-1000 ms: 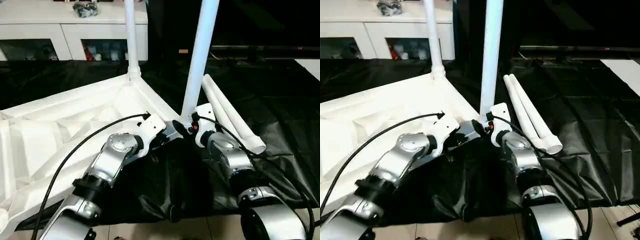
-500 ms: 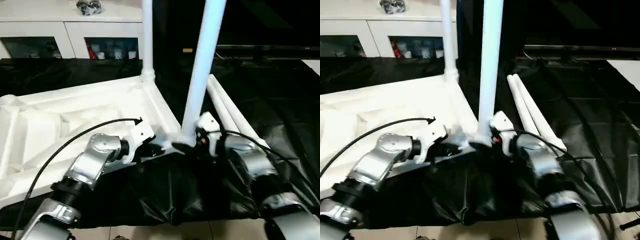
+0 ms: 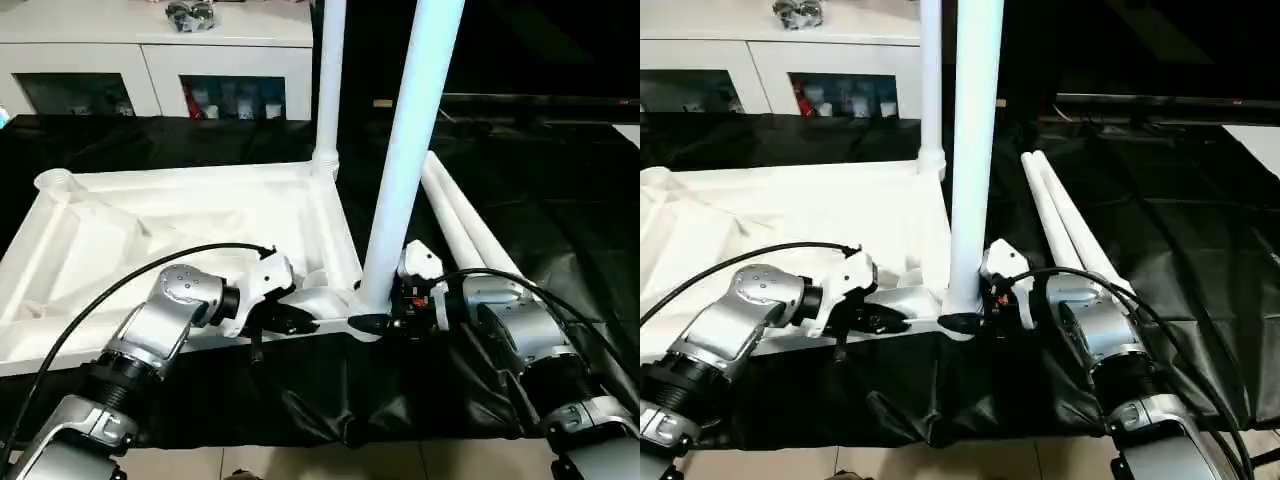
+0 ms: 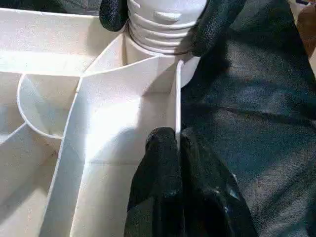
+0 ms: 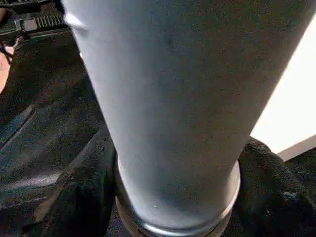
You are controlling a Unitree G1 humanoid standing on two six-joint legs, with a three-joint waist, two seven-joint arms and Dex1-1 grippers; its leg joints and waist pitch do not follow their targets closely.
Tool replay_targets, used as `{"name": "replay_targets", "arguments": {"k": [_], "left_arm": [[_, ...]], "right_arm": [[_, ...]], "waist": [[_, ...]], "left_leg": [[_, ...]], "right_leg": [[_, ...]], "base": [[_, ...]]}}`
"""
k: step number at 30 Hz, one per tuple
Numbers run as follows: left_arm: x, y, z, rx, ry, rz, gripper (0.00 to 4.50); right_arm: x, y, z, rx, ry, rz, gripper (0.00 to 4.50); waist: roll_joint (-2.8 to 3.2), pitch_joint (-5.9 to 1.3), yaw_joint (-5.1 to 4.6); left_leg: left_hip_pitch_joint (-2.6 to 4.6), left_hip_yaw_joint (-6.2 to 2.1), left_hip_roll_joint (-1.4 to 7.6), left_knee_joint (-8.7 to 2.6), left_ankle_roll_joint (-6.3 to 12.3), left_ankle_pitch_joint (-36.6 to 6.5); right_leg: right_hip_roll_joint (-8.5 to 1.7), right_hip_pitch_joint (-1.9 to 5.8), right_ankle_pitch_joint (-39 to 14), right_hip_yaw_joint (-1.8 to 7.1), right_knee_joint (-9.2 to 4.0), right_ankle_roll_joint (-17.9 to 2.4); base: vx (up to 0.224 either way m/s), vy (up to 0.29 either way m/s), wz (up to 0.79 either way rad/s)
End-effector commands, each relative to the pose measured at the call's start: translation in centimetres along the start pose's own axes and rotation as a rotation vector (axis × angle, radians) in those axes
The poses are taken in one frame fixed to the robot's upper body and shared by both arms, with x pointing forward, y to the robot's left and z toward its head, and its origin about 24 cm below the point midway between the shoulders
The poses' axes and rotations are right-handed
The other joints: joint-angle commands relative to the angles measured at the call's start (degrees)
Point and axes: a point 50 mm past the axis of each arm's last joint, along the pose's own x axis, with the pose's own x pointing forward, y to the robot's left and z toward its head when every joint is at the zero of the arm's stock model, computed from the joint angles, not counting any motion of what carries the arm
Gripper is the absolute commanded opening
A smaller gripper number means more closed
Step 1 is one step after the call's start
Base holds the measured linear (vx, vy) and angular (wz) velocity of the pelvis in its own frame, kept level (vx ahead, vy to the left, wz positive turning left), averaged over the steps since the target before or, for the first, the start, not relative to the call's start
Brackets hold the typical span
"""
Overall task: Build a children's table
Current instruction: Rotate leg to tighten
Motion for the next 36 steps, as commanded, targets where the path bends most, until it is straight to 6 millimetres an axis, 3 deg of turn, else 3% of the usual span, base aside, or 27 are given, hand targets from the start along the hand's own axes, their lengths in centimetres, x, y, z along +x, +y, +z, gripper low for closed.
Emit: {"name": "replay_targets", "arguments": {"k": [1, 5, 8, 9, 11, 12, 13, 16, 17, 20, 22, 23, 25, 27, 31, 36], "left_arm": [[0.6, 0.2, 0.7, 0.024, -0.021, 0.024, 0.00], [1.5, 0.9, 1.4, 0.014, -0.061, 0.137, 0.00], [2.1, 1.4, 1.9, 0.003, -0.083, 0.207, 0.00], [2.5, 1.6, 2.2, -0.009, -0.085, 0.248, 0.00], [3.4, 2.1, 2.9, -0.032, -0.094, 0.326, 0.00], [3.4, 2.1, 2.9, -0.032, -0.094, 0.326, 0.00], [3.5, 2.2, 3.0, -0.042, -0.097, 0.340, 0.00], [4.7, 3.0, 4.2, -0.083, -0.125, 0.483, 0.00], [5.3, 3.1, 4.7, -0.101, -0.134, 0.525, 0.00], [6.0, 2.6, 5.1, -0.091, -0.150, 0.504, 0.00], [6.1, 2.5, 5.1, -0.088, -0.150, 0.498, 0.00], [6.2, 2.4, 5.0, -0.074, -0.148, 0.486, 0.00], [6.1, 2.3, 5.0, -0.071, -0.149, 0.476, 0.00], [5.9, 2.1, 4.6, -0.061, -0.143, 0.448, 0.00], [5.3, 1.8, 4.1, -0.039, -0.136, 0.378, 0.00], [4.1, 1.1, 3.2, 0.004, -0.116, 0.244, 0.00]], "right_arm": [[1.0, 0.6, 0.0, -0.012, 0.005, 0.035, 2.85], [2.0, -0.3, -0.4, 0.032, -0.020, -0.153, 2.75], [2.7, -1.1, -0.5, 0.074, -0.032, -0.291, 2.74], [3.2, -1.8, -0.3, 0.121, -0.059, -0.392, 2.74], [4.2, -2.5, 0.0, 0.211, -0.109, -0.518, 2.74], [4.2, -2.5, 0.0, 0.211, -0.109, -0.518, 2.74], [4.4, -2.5, 0.1, 0.221, -0.117, -0.522, 2.73], [6.1, -2.8, 0.6, 0.278, -0.118, -0.647, 2.73], [6.8, -2.9, 0.7, 0.296, -0.115, -0.699, 2.73], [7.2, -2.8, 1.1, 0.276, -0.140, -0.702, 2.73], [7.3, -2.8, 1.2, 0.268, -0.141, -0.702, 3.29], [7.3, -2.8, 1.4, 0.273, -0.161, -0.690, 3.43], [7.2, -2.9, 1.5, 0.280, -0.170, -0.683, 3.49], [6.7, -3.2, 1.6, 0.239, -0.161, -0.676, 3.87], [5.6, -3.4, 1.6, 0.169, -0.150, -0.614, 3.91], [3.6, -3.1, 1.0, 0.047, -0.099, -0.447, 3.91]], "waist": [[0.04, -3.85, -0.06], [0.02, -3.65, -0.40], [-0.09, -3.61, -0.87], [0.26, -3.52, -1.15], [0.16, -3.56, -1.97], [0.37, -3.61, -2.09], [0.18, -3.61, -2.07], [0.24, -3.67, -2.28], [0.24, -3.75, -2.14], [0.12, -3.86, -1.93], [0.19, -3.97, -1.85], [-0.03, -4.02, -1.77], [0.13, -4.00, -1.72], [0.28, -4.06, -1.76], [0.24, -3.97, -1.86], [0.38, -4.04, -1.53]], "left_leg": [[1.59, -1.46, 3.18, -4.40, 0.48, -17.76], [1.57, -1.55, 3.03, -4.45, -0.31, -18.41], [1.76, -1.84, 2.83, -4.44, -1.35, -20.58], [1.74, -1.96, 2.84, -4.47, -1.71, -21.33], [1.85, -2.15, 2.70, -4.41, -2.32, -22.85], [1.77, -2.22, 2.65, -4.41, -2.42, -23.11], [1.67, -2.20, 2.64, -4.39, -2.07, -23.10], [1.87, -1.87, 2.53, -4.20, -1.79, -22.58], [1.85, -1.95, 2.56, -4.18, -1.77, -22.12], [1.51, -1.84, 2.52, -4.20, -0.71, -21.44], [1.34, -1.76, 2.59, -4.26, -0.03, -20.39], [1.20, -1.69, 2.60, -4.25, 0.35, -19.59], [1.12, -1.63, 2.64, -4.25, 0.81, -18.86], [1.13, -1.61, 2.67, -4.23, 0.90, -18.46], [0.86, -1.66, 2.70, -4.28, 1.22, -18.48], [1.14, -1.48, 2.89, -4.15, 1.83, -18.10]], "right_leg": [[-3.41, 2.18, -20.30, 2.10, -4.10, -11.90], [-3.47, 2.01, -21.94, 2.14, -4.30, -11.51], [-3.57, 1.86, -26.78, 1.93, -4.86, -9.89], [-3.63, 1.74, -27.66, 1.96, -4.87, -9.62], [-3.50, 1.54, -29.09, 1.74, -5.11, -9.24], [-3.54, 1.66, -29.38, 1.67, -5.06, -9.07], [-3.58, 1.74, -29.51, 1.62, -5.32, -8.60], [-3.35, 1.28, -27.87, 1.77, -5.33, -9.22], [-3.46, 1.48, -27.67, 1.67, -5.32, -9.28], [-3.43, 1.67, -25.92, 1.68, -5.30, -9.04], [-3.39, 1.78, -23.37, 1.76, -5.02, -9.60], [-3.39, 1.94, -21.92, 1.79, -4.79, -10.09], [-3.41, 2.01, -20.56, 1.84, -4.64, -10.67], [-3.41, 2.11, -19.46, 1.82, -4.44, -11.36], [-3.45, 2.38, -19.43, 1.80, -4.37, -11.52], [-3.40, 2.33, -17.63, 1.90, -4.17, -12.28]], "base": [[0.000, 0.000, 0.00], [0.000, 0.000, 0.00], [0.000, 0.000, 0.00], [0.000, 0.000, 0.00], [0.000, 0.000, 0.00], [0.000, 0.000, 0.00], [0.000, 0.000, 0.00], [0.000, 0.000, 0.00], [0.000, 0.000, 0.00], [0.000, 0.000, 0.00], [0.000, 0.000, 0.00], [0.000, 0.000, 0.00], [0.000, 0.000, 0.00], [0.000, 0.000, 0.00], [0.000, 0.000, 0.00], [0.000, 0.000, 0.00]]}}
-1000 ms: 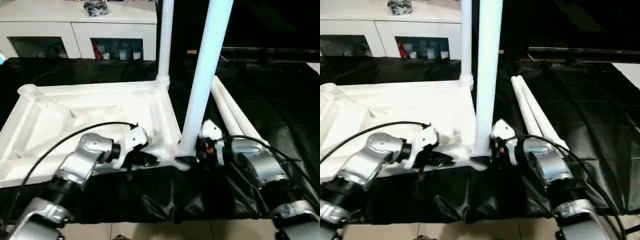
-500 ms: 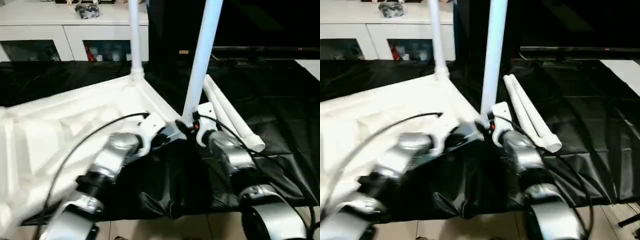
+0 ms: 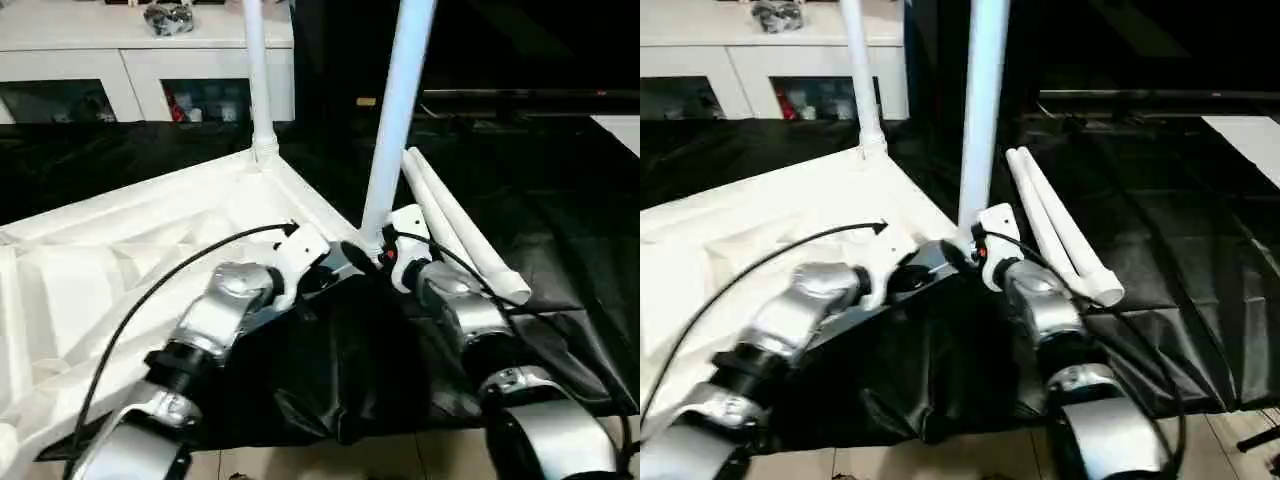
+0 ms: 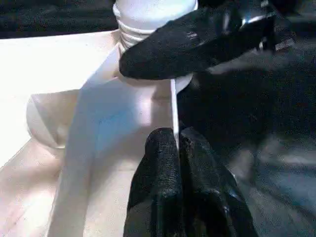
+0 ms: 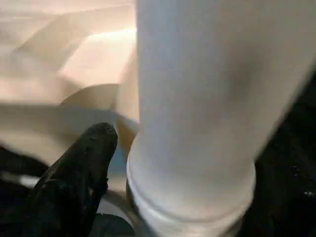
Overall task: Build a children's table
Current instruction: Rotate leg to tighten
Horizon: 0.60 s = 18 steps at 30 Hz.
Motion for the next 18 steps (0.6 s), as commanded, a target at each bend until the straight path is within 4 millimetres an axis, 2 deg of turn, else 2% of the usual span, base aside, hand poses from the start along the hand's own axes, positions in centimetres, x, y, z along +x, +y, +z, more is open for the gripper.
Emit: {"name": "replay_targets", "arguments": {"k": [1, 2, 7, 13, 14, 18], "left_arm": [[0.2, -0.9, 1.1, 0.051, -0.058, -0.094, 0.00], [0.0, -0.9, 1.0, 0.059, -0.053, -0.112, 0.00], [-0.7, -0.8, 0.6, 0.080, -0.033, -0.181, 0.00], [-1.8, -0.9, 0.1, 0.090, 0.000, -0.278, 0.00], [-2.0, -0.9, 0.0, 0.090, 0.006, -0.295, 0.00], [-2.4, -0.9, -0.3, 0.094, 0.019, -0.330, 0.00]], "right_arm": [[0.0, 0.8, 0.3, -0.061, 0.000, 0.117, 3.91], [-0.3, 0.8, 0.3, -0.077, 0.006, 0.147, 3.91], [-2.0, 0.5, 0.1, -0.122, 0.021, 0.289, 3.91], [-3.8, 1.0, -0.1, -0.117, 0.047, 0.474, 3.91], [-4.0, 1.2, -0.1, -0.109, 0.054, 0.504, 3.65], [-4.4, 1.9, -0.3, -0.100, 0.070, 0.569, 3.46]], "waist": [[0.05, -3.99, 0.01], [0.11, -4.03, 0.21], [0.11, -4.02, 0.52], [0.12, -3.82, 1.36], [0.13, -3.79, 1.53], [0.20, -3.78, 1.66]], "left_leg": [[1.11, -1.45, 3.00, -4.26, 1.87, -17.75], [1.31, -1.35, 2.97, -4.15, 2.07, -17.52], [1.22, -1.28, 3.13, -4.19, 2.61, -16.38], [1.34, -1.24, 3.28, -4.31, 2.37, -17.53], [1.45, -1.26, 3.30, -4.35, 2.17, -17.94], [1.48, -1.37, 3.32, -4.50, 1.20, -18.73]], "right_leg": [[-3.22, 2.52, -16.89, 2.02, -4.13, -12.67], [-3.25, 2.49, -16.39, 2.03, -4.21, -12.94], [-3.12, 2.73, -14.53, 2.00, -3.87, -13.77], [-3.16, 2.63, -17.54, 1.99, -4.10, -13.19], [-3.08, 2.57, -18.54, 1.98, -4.16, -12.95], [-3.18, 2.42, -19.79, 2.02, -4.22, -12.53]], "base": [[0.000, 0.000, 0.00], [0.000, 0.000, 0.00], [0.000, 0.000, 0.00], [0.000, 0.000, 0.00], [0.000, 0.000, 0.00], [0.000, 0.000, 0.00]]}}
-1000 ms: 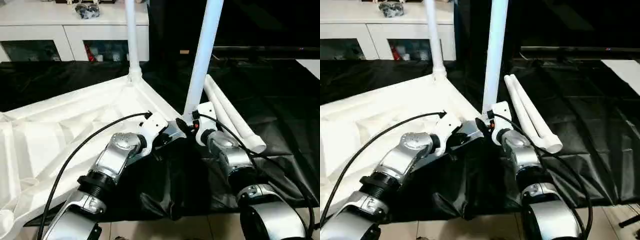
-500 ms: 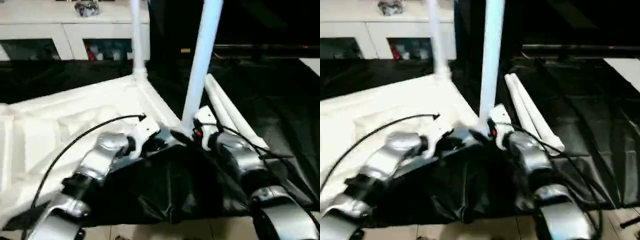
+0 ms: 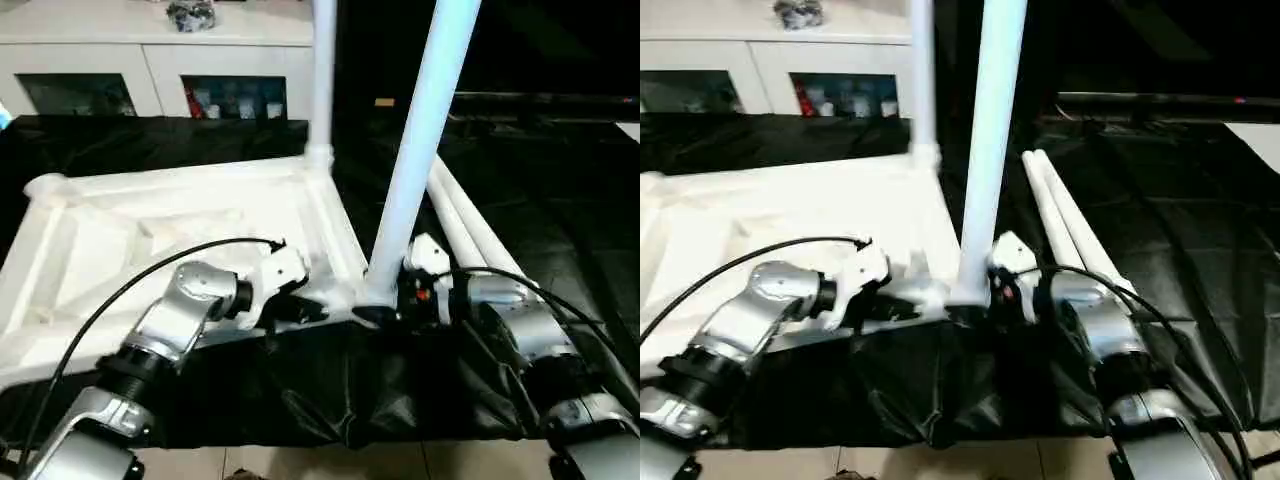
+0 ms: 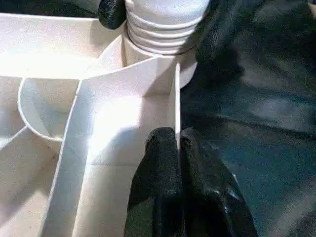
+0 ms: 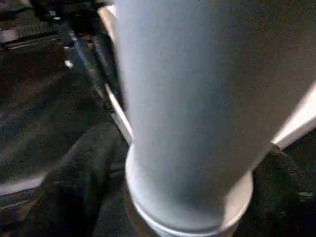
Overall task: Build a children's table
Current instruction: Rotate leg to tighten
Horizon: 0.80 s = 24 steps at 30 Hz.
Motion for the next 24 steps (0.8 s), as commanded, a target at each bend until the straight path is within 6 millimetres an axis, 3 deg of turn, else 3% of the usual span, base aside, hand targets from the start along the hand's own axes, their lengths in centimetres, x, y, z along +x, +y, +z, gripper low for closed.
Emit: {"name": "replay_targets", "arguments": {"k": [1, 9, 13, 18, 20, 24], "left_arm": [[0.5, -0.4, 0.8, 0.042, -0.023, -0.033, 0.00], [0.8, -0.3, 1.0, 0.041, -0.039, 0.010, 0.00], [1.5, 0.6, 1.7, 0.025, -0.078, 0.132, 0.00], [3.0, 1.7, 3.1, -0.010, -0.109, 0.298, 0.00], [3.3, 1.9, 3.3, -0.018, -0.115, 0.330, 0.00], [4.5, 2.7, 4.7, -0.080, -0.140, 0.502, 0.00]], "right_arm": [[1.0, 1.2, 0.3, -0.013, -0.008, 0.105, 3.33], [1.5, 1.6, 0.1, 0.007, -0.011, 0.090, 2.80], [2.5, 0.4, -0.1, 0.072, -0.034, -0.108, 2.72], [4.3, -1.6, -0.2, 0.185, -0.056, -0.475, 2.70], [4.7, -1.7, 0.0, 0.209, -0.068, -0.510, 2.69], [6.7, -2.1, 0.5, 0.286, -0.081, -0.689, 2.69]], "waist": [[0.06, -3.72, -0.04], [-0.07, -3.75, -0.12], [-0.33, -3.66, -0.57], [-0.34, -3.43, -2.16], [-0.37, -3.56, -2.08], [0.01, -3.80, -2.12]], "left_leg": [[1.66, -1.39, 3.30, -4.56, 1.01, -19.07], [1.61, -1.53, 3.24, -4.56, 0.52, -18.83], [1.55, -1.65, 3.01, -4.50, -0.09, -19.36], [1.68, -2.13, 2.64, -4.51, -1.70, -22.66], [1.61, -2.13, 2.63, -4.46, -1.14, -22.42], [1.80, -1.92, 2.71, -4.40, -1.18, -21.23]], "right_leg": [[-3.17, 2.24, -20.34, 2.03, -4.33, -12.24], [-3.35, 2.16, -21.41, 2.13, -4.38, -11.68], [-3.51, 2.11, -23.43, 2.07, -4.59, -11.24], [-3.58, 1.65, -31.53, 1.66, -5.56, -8.19], [-3.60, 1.70, -31.66, 1.61, -5.74, -7.43], [-3.43, 1.48, -27.61, 1.71, -5.49, -8.83]], "base": [[0.000, 0.000, 0.00], [0.000, 0.000, 0.00], [0.000, 0.000, 0.00], [0.000, 0.000, 0.00], [0.000, 0.000, 0.00], [0.000, 0.000, 0.00]]}}
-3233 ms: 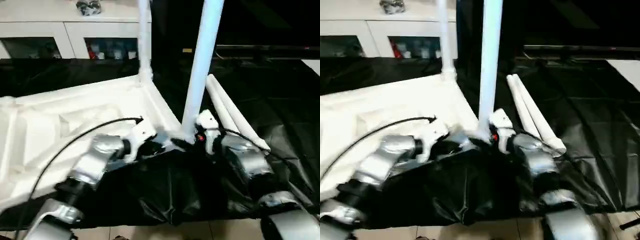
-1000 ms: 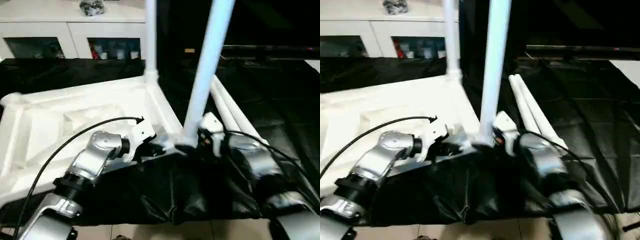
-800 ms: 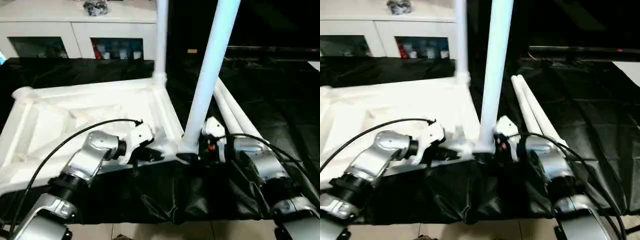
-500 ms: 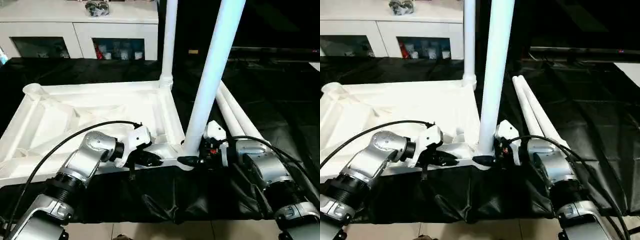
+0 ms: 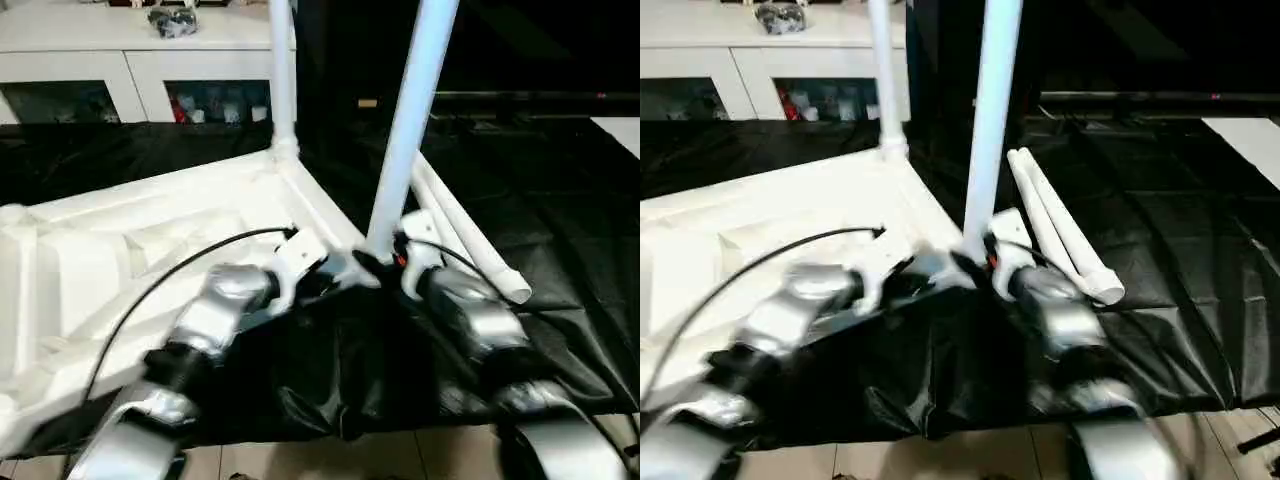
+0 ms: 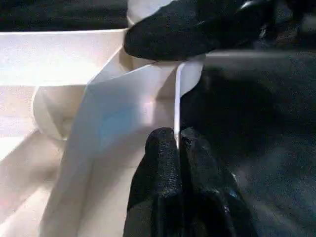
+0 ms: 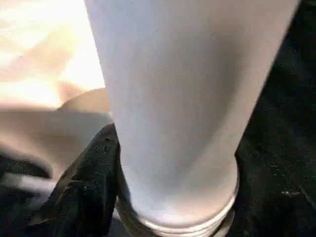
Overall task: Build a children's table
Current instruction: Rotate leg to tighten
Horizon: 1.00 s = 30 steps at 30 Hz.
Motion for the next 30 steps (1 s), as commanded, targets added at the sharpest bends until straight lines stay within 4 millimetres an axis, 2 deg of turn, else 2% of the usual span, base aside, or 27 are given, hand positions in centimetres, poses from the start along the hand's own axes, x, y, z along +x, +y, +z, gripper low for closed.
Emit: {"name": "replay_targets", "arguments": {"k": [1, 3, 5, 7, 10, 11, 13, 16, 22, 25, 27, 30], "left_arm": [[0.5, 0.4, 2.7, 0.008, -0.088, 0.082, 0.00], [0.9, 0.0, 2.9, 0.008, -0.098, 0.079, 0.00], [0.8, -0.4, 2.9, 0.018, -0.108, 0.043, 0.00], [0.7, -0.6, 2.8, 0.028, -0.115, 0.012, 0.00], [0.4, -0.7, 2.5, 0.041, -0.113, -0.019, 0.00], [0.1, -0.7, 2.2, 0.053, -0.108, -0.060, 0.00], [-0.1, -0.8, 2.0, 0.057, -0.105, -0.084, 0.00], [-1.0, -0.8, 1.3, 0.077, -0.092, -0.172, 0.00], [-2.4, -0.2, 0.2, 0.108, -0.049, -0.253, 0.00], [-2.8, 0.0, 0.0, 0.112, -0.037, -0.269, 0.00], [-3.4, 0.3, -0.3, 0.115, -0.019, -0.313, 0.00], [-3.9, 0.3, -0.6, 0.114, -0.003, -0.355, 0.00]], "right_arm": [[0.9, 2.1, -1.0, 0.013, 0.041, 0.025, 2.69], [1.4, 3.1, -0.7, 0.026, 0.021, 0.069, 2.69], [1.4, 3.2, -0.5, 0.052, 0.005, 0.083, 3.25], [1.4, 3.0, -0.4, 0.064, 0.001, 0.094, 3.42], [1.3, 2.7, -0.2, 0.012, 0.004, 0.091, 3.61], [1.0, 2.2, -0.2, -0.043, 0.002, 0.115, 3.82], [0.9, 2.0, -0.1, -0.065, -0.003, 0.135, 3.82], [0.0, 1.5, 0.0, -0.129, -0.019, 0.241, 3.82], [-2.0, 1.4, -0.4, -0.232, -0.010, 0.493, 3.82], [-2.8, 1.4, -0.5, -0.250, 0.006, 0.579, 3.82], [-4.0, 1.4, -0.7, -0.266, 0.034, 0.703, 3.82], [-4.8, 1.5, -0.8, -0.269, 0.054, 0.783, 3.82]], "waist": [[0.03, -3.80, -0.17], [-0.13, -3.90, 0.05], [-0.18, -4.00, 0.10], [-0.06, -4.09, 0.21], [-0.13, -4.01, 0.17], [-0.13, -3.98, 0.14], [-0.12, -3.97, 0.02], [0.08, -3.98, 0.14], [0.13, -4.00, 0.41], [0.10, -3.96, 0.49], [0.20, -3.88, 1.10], [0.16, -3.76, 1.35]], "left_leg": [[1.73, -1.91, 2.78, -4.44, -1.18, -21.23], [1.33, -1.71, 2.74, -4.51, -0.10, -20.19], [1.16, -1.63, 2.75, -4.51, 0.59, -19.06], [1.12, -1.52, 2.77, -4.43, 1.35, -17.50], [1.05, -1.46, 2.76, -4.41, 1.50, -17.55], [0.98, -1.56, 2.79, -4.46, 1.35, -17.59], [0.85, -1.59, 2.79, -4.46, 1.33, -17.77], [1.33, -1.49, 2.97, -4.35, 1.47, -18.53], [1.04, -1.45, 3.13, -4.48, 2.45, -16.53], [1.16, -1.34, 3.16, -4.42, 2.70, -16.57], [1.45, -1.21, 3.32, -4.35, 2.86, -16.95], [1.39, -1.26, 3.34, -4.52, 2.53, -17.75]], "right_leg": [[-3.32, 1.55, -27.36, 1.75, -5.36, -9.25], [-3.18, 1.91, -22.66, 1.80, -5.00, -10.21], [-3.16, 2.16, -20.15, 1.84, -4.65, -10.88], [-3.21, 2.36, -17.67, 1.89, -4.36, -11.81], [-3.27, 2.40, -18.21, 1.85, -4.42, -12.02], [-3.36, 2.47, -19.17, 1.80, -4.45, -11.79], [-3.37, 2.54, -19.70, 1.79, -4.45, -11.50], [-3.34, 2.22, -19.52, 1.91, -4.52, -12.03], [-3.17, 2.78, -14.71, 1.90, -3.79, -13.63], [-3.16, 2.72, -14.78, 1.93, -3.83, -14.00], [-3.08, 2.62, -15.56, 1.92, -3.92, -13.83], [-3.07, 2.62, -17.52, 1.86, -4.03, -13.51]], "base": [[0.000, 0.000, 0.00], [0.000, 0.000, 0.00], [0.000, 0.000, 0.00], [0.000, 0.000, 0.00], [0.000, 0.000, 0.00], [0.000, 0.000, 0.00], [0.000, 0.000, 0.00], [0.000, 0.000, 0.00], [0.000, 0.000, 0.00], [0.000, 0.000, 0.00], [0.000, 0.000, 0.00], [0.000, 0.000, 0.00]]}}
